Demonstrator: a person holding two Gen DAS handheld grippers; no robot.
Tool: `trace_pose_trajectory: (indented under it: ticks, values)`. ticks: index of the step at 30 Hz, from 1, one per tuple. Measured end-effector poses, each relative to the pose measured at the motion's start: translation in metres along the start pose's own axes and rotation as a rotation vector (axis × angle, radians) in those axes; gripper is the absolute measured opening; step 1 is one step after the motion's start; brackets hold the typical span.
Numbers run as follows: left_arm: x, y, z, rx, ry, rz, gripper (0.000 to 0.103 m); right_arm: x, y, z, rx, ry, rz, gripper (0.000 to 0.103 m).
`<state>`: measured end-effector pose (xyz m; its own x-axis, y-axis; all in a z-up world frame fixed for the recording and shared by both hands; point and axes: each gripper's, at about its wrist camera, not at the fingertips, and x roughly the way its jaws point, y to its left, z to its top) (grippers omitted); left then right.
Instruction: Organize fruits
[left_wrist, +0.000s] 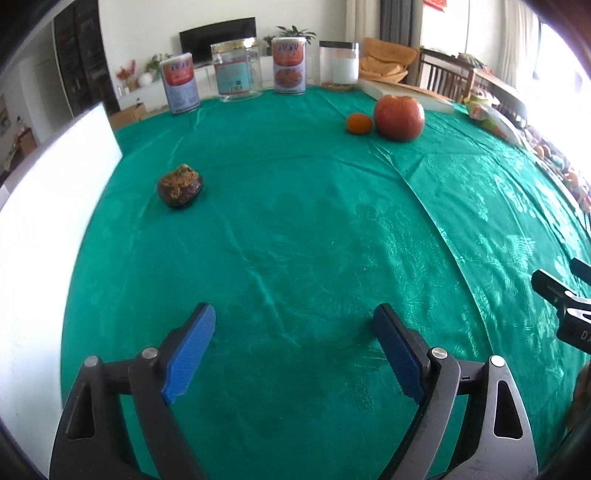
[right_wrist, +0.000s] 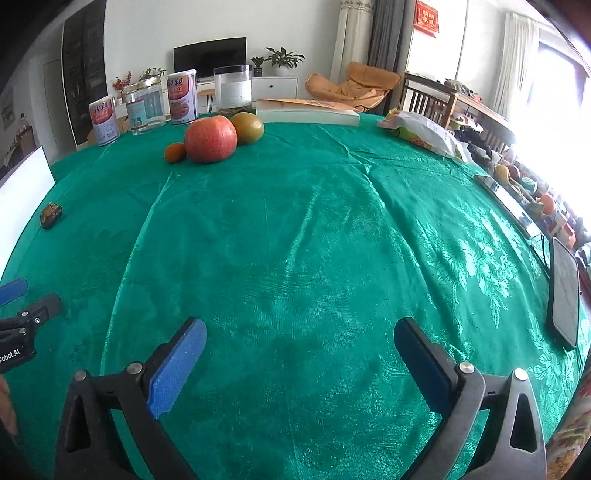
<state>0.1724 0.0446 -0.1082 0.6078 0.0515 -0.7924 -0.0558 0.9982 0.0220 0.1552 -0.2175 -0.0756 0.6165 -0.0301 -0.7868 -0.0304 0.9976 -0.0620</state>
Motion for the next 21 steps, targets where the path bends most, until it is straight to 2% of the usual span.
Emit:
trace_pose_trajectory:
  ticks: [2,4,21]
  values:
    - [0.0023,0.0027,0.0004,-0.021,0.011,0.002,0.095,0.0085,-0.0052,-0.0008,0.027,0.045,0.011,0.101]
    - [0.0043,0.0018,0.0015,-0.027,0.015,0.01,0.098,0.01,-0.0109,-0.0024,0.061,0.051,0.029,0.103]
    - [0.0083,0.0012,0.0021,-0.03,0.017,0.011,0.098,0.0101,-0.0087,-0.0031,0.06,0.054,0.022,0.103]
